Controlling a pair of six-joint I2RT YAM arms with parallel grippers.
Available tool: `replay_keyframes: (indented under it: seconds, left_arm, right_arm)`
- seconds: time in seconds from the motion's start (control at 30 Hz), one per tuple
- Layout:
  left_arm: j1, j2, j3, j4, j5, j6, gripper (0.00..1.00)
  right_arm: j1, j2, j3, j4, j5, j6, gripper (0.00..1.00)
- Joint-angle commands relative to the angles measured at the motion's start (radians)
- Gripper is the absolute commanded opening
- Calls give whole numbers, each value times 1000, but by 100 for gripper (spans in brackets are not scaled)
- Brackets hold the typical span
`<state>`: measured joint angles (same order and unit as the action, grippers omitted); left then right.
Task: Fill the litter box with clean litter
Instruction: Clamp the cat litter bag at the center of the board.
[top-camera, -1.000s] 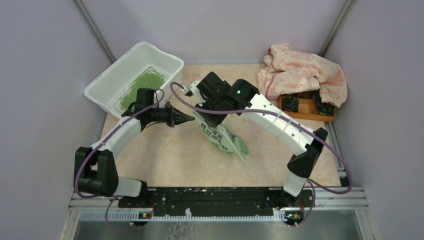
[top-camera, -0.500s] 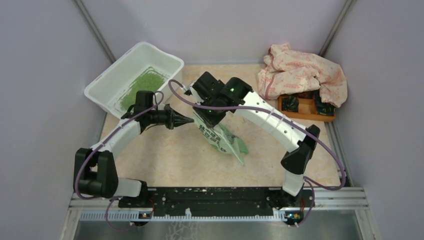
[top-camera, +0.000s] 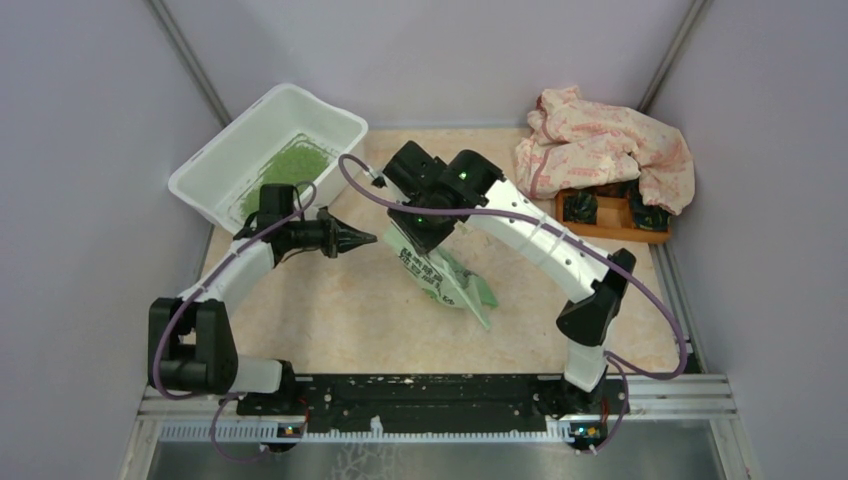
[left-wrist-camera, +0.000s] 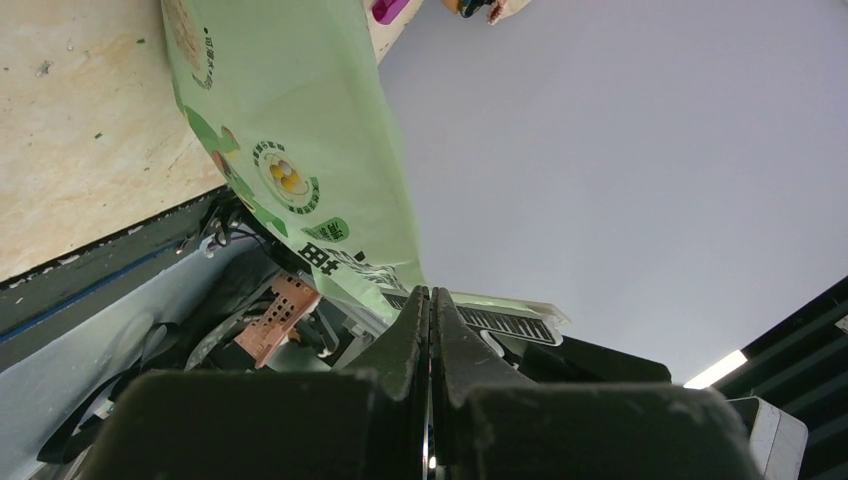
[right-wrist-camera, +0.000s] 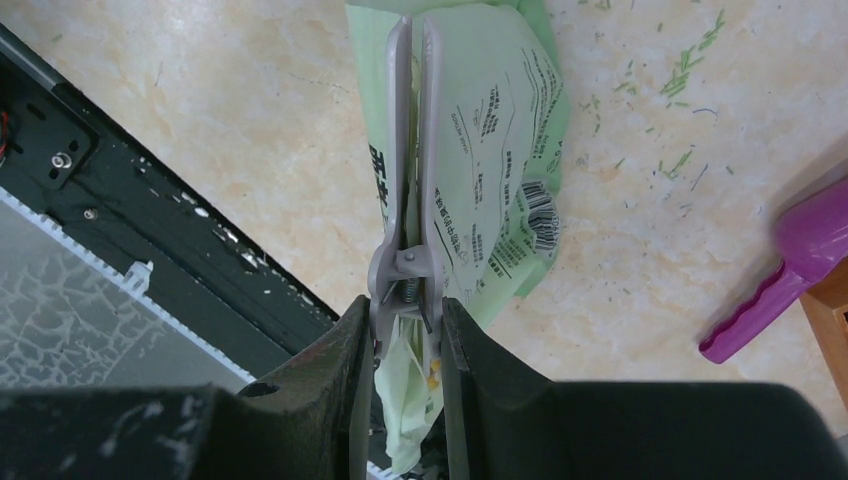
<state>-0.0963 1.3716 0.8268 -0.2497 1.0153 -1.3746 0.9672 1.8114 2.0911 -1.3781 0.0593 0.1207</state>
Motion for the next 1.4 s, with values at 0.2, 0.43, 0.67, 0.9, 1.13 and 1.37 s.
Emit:
replay_keyframes:
  seconds: [0.2,0.43,0.67,0.9,1.13,1.37]
  left_arm:
    - [7,-11,28,-15,20,29,0]
    - [6,-51,16,-39,12,36,0]
    - [4,-70,-20,-59,9,61,0]
    - [0,-72,-57,-90,4,113,0]
    - [0,-41,-71,-75,-7,120,0]
    - [0,9,-26,-58,-17,108,0]
  right_arm:
    - [22,7,44,-42,-33,8,0]
    - [27,5,33,-45,-50,10,0]
    - [31,1,32,-48,-56,15,0]
    - [32,6,35,-46,-75,14,0]
    - [39,1,28,-40,-112,9,0]
    - [49,-1,9,-33,-142,2,0]
